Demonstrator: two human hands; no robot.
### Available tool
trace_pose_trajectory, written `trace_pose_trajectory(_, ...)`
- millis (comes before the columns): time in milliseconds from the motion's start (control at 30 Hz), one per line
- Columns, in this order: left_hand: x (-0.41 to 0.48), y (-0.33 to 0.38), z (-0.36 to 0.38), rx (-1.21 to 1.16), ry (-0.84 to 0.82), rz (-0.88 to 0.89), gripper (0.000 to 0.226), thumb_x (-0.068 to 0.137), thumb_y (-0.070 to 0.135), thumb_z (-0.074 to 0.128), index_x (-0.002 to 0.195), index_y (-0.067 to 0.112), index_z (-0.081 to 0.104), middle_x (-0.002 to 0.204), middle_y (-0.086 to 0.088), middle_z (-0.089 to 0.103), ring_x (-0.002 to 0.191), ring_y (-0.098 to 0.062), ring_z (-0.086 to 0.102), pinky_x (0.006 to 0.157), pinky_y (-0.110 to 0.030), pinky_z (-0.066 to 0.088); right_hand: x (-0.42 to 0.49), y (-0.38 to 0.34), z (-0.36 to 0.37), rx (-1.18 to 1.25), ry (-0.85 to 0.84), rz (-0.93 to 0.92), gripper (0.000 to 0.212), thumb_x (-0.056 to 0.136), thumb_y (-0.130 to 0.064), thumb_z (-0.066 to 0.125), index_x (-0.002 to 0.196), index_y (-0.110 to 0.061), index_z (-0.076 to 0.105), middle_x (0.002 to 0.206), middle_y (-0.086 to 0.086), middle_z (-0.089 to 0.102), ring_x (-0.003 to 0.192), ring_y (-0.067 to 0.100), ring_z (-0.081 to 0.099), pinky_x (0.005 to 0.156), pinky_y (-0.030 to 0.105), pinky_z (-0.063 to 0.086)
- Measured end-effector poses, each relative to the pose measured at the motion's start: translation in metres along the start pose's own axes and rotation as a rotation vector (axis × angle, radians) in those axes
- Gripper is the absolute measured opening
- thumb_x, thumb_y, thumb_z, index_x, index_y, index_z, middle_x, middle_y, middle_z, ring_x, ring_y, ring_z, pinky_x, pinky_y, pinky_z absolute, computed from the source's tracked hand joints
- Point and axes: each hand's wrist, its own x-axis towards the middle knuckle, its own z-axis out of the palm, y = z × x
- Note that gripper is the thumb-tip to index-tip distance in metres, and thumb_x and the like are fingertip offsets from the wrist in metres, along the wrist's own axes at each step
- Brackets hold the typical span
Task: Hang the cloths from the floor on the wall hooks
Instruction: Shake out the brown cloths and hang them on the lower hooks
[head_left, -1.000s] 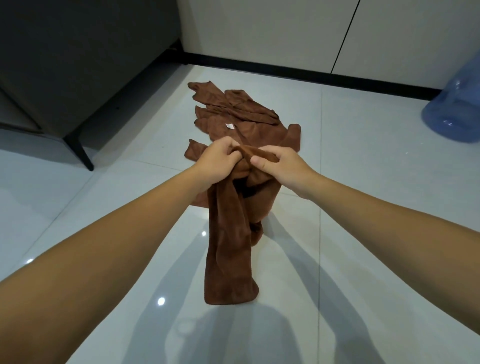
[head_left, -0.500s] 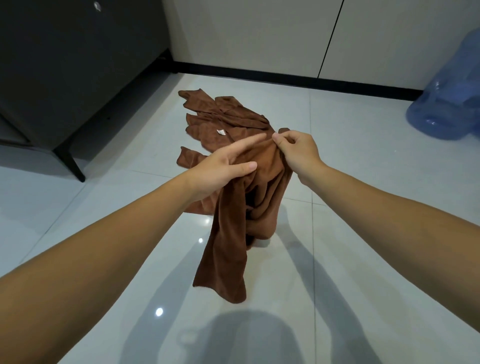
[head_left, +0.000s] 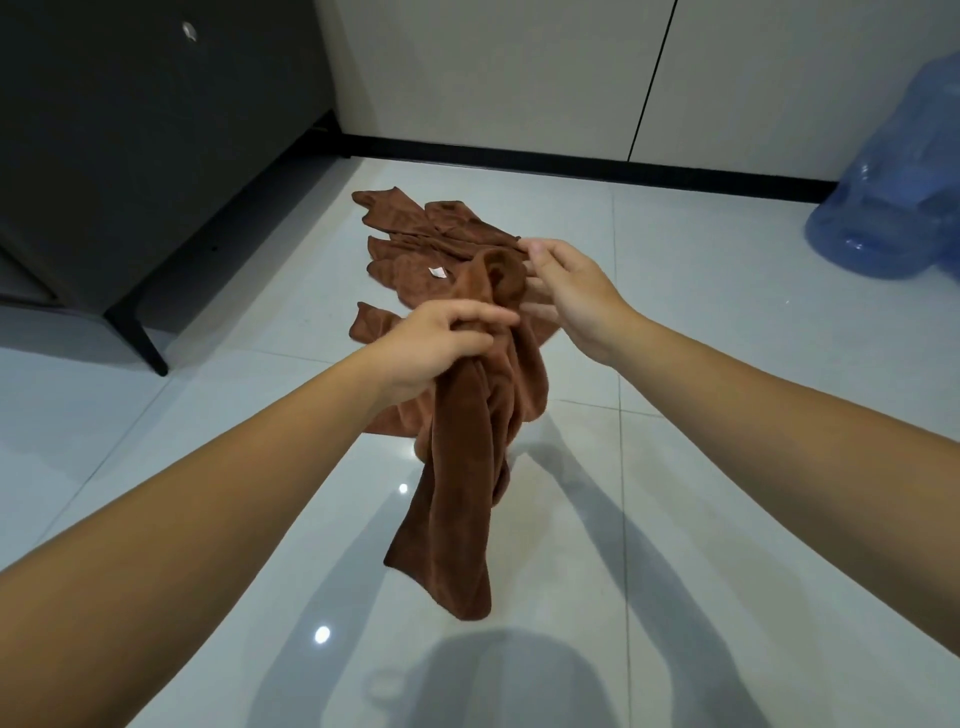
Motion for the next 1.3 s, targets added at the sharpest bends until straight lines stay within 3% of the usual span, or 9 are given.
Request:
trace_pose_trajectory(100, 0.006, 0.008, -0.009, -0.330, 0.202, 0.015, 0.034, 0.093, -0.008, 0.050, 0.116, 0.010, 0.067, 0.114, -0.014, 0.067, 0.092, -0.018, 0.069, 0.084, -0.025, 0.055, -0.012, 0.006, 0.003, -0.188, -0.024, -0.042, 0.032, 0.101, -0.043, 0.044, 0.128, -0.031, 0.053, 0.116, -0.011, 0.057, 0.111, 0.009, 0.056, 0.091, 0.029, 0.049)
trace_pose_trajectory(233, 0.010, 0.020, -0.014, -0.492, 0.372, 0.038, 0.039, 0.093, -0.011, 0.043, 0.118, 0.008, 0.067, 0.112, -0.019, 0.067, 0.093, -0.024, 0.069, 0.087, -0.030, 0.056, -0.027, 0.020, 0.011, -0.240, -0.145, -0.040, 0.031, 0.098, -0.046, 0.048, 0.127, -0.034, 0.052, 0.096, -0.008, 0.058, 0.086, 0.010, 0.058, 0.080, 0.031, 0.052)
trace_pose_trajectory(500, 0.006, 0.049, -0.012, -0.747, 0.466, 0.108, 0.041, 0.094, -0.013, 0.042, 0.124, 0.006, 0.064, 0.113, -0.016, 0.066, 0.095, -0.025, 0.071, 0.080, -0.029, 0.058, -0.038, 0.039, 0.013, -0.365, -0.139, -0.047, 0.058, 0.096, -0.046, 0.051, 0.147, -0.033, 0.029, 0.130, -0.014, 0.050, 0.107, 0.004, 0.055, 0.086, 0.015, 0.043)
trace_pose_trajectory(600, 0.004, 0.060, -0.013, -0.811, 0.449, 0.153, 0.041, 0.093, -0.013, 0.042, 0.124, 0.005, 0.062, 0.115, -0.018, 0.064, 0.095, -0.026, 0.071, 0.085, -0.032, 0.057, -0.036, 0.038, 0.010, -0.367, -0.092, -0.012, 0.068, 0.097, -0.047, 0.050, 0.153, -0.032, 0.016, 0.152, -0.003, 0.036, 0.131, 0.017, 0.045, 0.094, 0.022, 0.036)
trace_pose_trajectory(733, 0.003, 0.070, -0.017, -0.870, 0.412, 0.208, 0.042, 0.094, -0.013, 0.040, 0.126, 0.005, 0.060, 0.089, -0.012, 0.073, 0.087, -0.023, 0.071, 0.084, -0.031, 0.057, -0.033, 0.040, 0.011, -0.300, -0.102, 0.100, 0.067, 0.098, -0.050, 0.043, 0.154, -0.032, 0.009, 0.157, 0.001, 0.029, 0.136, 0.023, 0.040, 0.103, 0.031, 0.038)
trace_pose_trajectory(867, 0.001, 0.073, -0.019, -0.890, 0.425, 0.221, 0.042, 0.093, -0.013, 0.041, 0.126, 0.005, 0.060, 0.093, -0.014, 0.071, 0.091, -0.025, 0.071, 0.085, -0.032, 0.057, -0.034, 0.052, 0.019, -0.209, -0.091, 0.220, 0.066, 0.097, -0.053, 0.044, 0.153, -0.032, 0.016, 0.154, 0.002, 0.035, 0.134, 0.026, 0.044, 0.103, 0.040, 0.045)
trace_pose_trajectory(1000, 0.002, 0.067, -0.025, -0.845, 0.475, 0.213, 0.043, 0.093, -0.014, 0.042, 0.127, 0.005, 0.060, 0.108, -0.017, 0.065, 0.094, -0.026, 0.071, 0.086, -0.033, 0.057, -0.027, 0.054, 0.018, 0.051, -0.037, 0.162, 0.050, 0.096, -0.037, 0.057, 0.143, -0.030, 0.040, 0.121, 0.006, 0.066, 0.111, 0.020, 0.064, 0.098, 0.041, 0.052)
trace_pose_trajectory(1133, 0.003, 0.054, -0.042, -0.715, 0.577, 0.156, 0.043, 0.092, -0.014, 0.044, 0.124, 0.009, 0.063, 0.119, -0.015, 0.061, 0.091, -0.021, 0.072, 0.082, -0.029, 0.057, -0.019, 0.041, 0.011, 0.250, -0.029, 0.159, 0.027, 0.096, -0.030, 0.059, 0.121, -0.021, 0.064, 0.121, 0.004, 0.066, 0.113, 0.018, 0.063, 0.100, 0.033, 0.050)
trace_pose_trajectory(1300, 0.018, 0.066, -0.068, -0.587, 0.631, 0.059, 0.044, 0.092, -0.013, 0.045, 0.119, 0.013, 0.068, 0.123, -0.012, 0.059, 0.096, -0.021, 0.071, 0.085, -0.032, 0.057, 0.004, -0.012, -0.023, 0.408, 0.019, 0.167, 0.019, 0.092, -0.024, 0.064, 0.109, -0.016, 0.069, 0.117, 0.008, 0.068, 0.104, 0.018, 0.066, 0.091, 0.029, 0.054)
